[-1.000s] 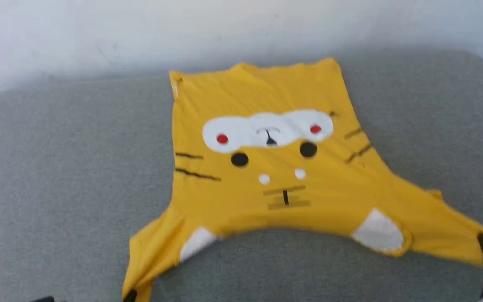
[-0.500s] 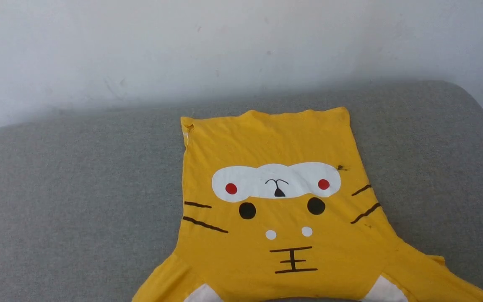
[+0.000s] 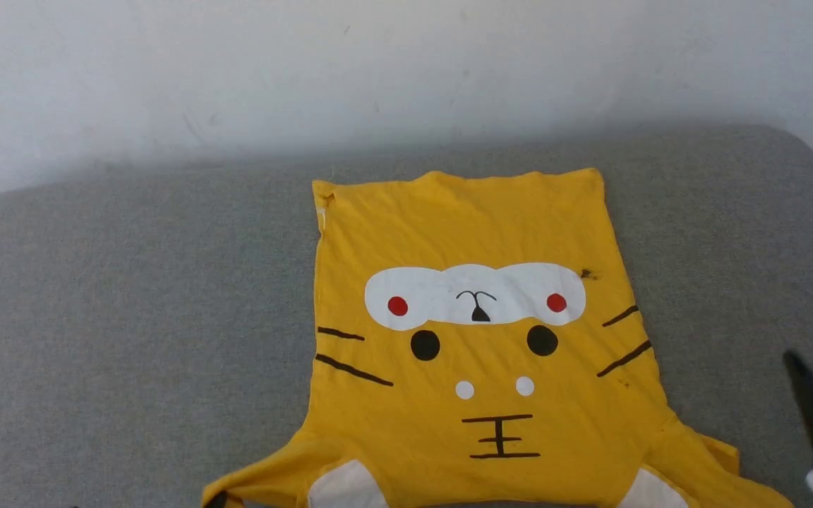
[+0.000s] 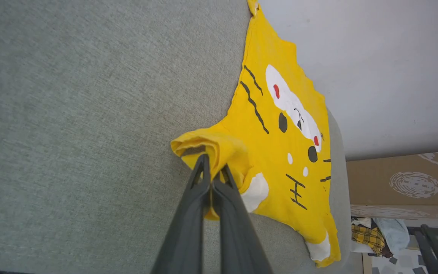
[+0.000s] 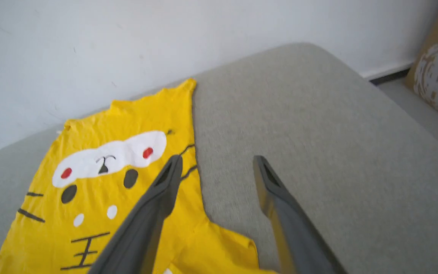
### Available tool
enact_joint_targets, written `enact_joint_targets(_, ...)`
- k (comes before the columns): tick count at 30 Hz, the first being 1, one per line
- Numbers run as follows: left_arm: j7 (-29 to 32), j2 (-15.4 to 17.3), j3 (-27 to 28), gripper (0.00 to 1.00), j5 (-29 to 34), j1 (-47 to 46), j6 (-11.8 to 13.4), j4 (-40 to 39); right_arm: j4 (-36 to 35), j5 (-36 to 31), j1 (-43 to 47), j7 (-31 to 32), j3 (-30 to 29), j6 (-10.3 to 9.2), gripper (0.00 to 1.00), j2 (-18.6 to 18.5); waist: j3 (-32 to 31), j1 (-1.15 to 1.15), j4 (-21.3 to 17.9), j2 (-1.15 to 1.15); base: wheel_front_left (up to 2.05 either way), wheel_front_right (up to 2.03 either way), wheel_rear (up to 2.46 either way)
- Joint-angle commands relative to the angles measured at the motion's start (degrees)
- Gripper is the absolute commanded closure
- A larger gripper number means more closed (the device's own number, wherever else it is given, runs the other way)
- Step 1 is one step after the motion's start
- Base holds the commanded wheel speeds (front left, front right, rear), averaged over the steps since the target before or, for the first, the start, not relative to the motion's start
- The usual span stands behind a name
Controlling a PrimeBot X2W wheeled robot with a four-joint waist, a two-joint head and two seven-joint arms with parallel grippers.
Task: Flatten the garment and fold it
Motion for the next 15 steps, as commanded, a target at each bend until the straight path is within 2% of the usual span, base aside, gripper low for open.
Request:
enact_joint_targets(1,-0.8,-0.1,0.1,1.0,1.0,-1.3,0.4,-0.6,-2.3,-0.6,-4.2,0.9,0.2,-0.05,0.0,-1.7,1.9,0.0,0.1,-0.01,0.0,0.0,0.0)
enact_joint_targets(4,-2.2,-0.4,0.0,1.0,2.4,-2.9,0.9,-1.8,-5.7,-0.8,-13.1,3.5,1.0,-0.05,0.0,-5.3,4.8,0.0,0.4,-0.01,0.0,0.0,0.0)
enact_joint_targets(7,-2.8,-0.6,-0.8,1.0,3.6,-4.9,1.0,-3.0,-6.2,-2.0,-23.1,6.6,3.4,-0.05,0.0,-9.6,7.8,0.0,1.2,-0.01,0.0,0.0,0.0)
enact_joint_targets(10,-3.1,-0.9,-2.1,1.0,4.6,-7.4,0.7,-4.0,-3.3,-2.7,-33.4,8.4,5.1,-0.05,0.0,-10.7,11.2,0.0,2.6,-0.01,0.0,0.0,0.0)
enact_joint_targets(15,-3.1,-1.2,-4.7,1.0,6.3,-11.4,0.0,-4.6,5.7,-6.0,-46.6,9.7,9.1,-0.05,0.0,-12.6,16.7,0.0,5.7,-0.01,0.0,0.0,0.0)
